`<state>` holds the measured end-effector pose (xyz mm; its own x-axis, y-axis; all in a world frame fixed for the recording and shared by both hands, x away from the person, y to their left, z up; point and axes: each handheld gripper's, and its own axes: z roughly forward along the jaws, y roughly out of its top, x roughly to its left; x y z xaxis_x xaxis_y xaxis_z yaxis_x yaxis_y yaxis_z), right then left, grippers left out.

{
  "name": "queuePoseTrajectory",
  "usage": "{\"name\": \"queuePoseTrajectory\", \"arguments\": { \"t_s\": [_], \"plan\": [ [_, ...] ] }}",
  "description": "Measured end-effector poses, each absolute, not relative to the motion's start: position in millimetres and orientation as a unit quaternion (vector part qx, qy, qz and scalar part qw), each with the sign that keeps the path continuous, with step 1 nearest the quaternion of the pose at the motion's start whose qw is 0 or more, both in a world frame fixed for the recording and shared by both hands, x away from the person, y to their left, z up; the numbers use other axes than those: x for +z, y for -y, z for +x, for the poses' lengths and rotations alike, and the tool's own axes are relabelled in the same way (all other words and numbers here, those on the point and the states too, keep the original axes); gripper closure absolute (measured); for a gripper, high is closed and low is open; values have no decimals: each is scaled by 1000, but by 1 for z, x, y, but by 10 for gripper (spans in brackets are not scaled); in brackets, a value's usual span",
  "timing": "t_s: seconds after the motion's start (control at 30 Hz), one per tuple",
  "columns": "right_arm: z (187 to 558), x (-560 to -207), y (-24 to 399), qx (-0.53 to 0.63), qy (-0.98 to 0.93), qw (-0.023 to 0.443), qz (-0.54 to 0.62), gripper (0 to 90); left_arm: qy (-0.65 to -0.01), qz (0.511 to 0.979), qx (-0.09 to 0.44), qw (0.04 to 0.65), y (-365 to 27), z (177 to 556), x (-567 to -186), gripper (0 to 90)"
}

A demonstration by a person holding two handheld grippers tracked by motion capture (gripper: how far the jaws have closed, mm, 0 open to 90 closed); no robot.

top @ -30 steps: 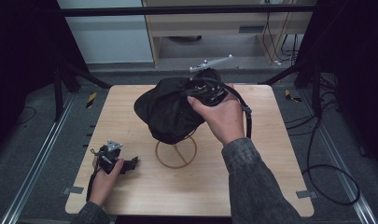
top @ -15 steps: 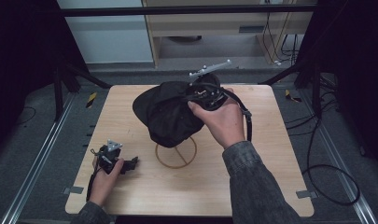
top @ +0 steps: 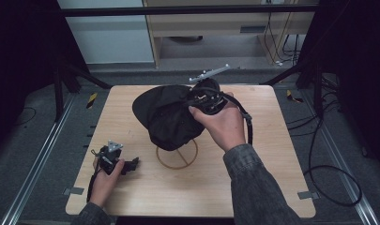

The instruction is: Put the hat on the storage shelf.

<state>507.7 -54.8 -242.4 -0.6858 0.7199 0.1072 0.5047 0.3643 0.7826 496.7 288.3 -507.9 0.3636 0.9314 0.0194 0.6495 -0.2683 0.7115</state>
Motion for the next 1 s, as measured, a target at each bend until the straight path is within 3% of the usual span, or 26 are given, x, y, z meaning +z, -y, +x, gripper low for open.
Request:
{"name": "queuePoseTrajectory", "arguments": {
  "t_s": [1.0],
  "plan": [
    [517,-260,40,402,-825,132,375,859,-518,764,225,313,-288,497,-508,0]
  ]
}}
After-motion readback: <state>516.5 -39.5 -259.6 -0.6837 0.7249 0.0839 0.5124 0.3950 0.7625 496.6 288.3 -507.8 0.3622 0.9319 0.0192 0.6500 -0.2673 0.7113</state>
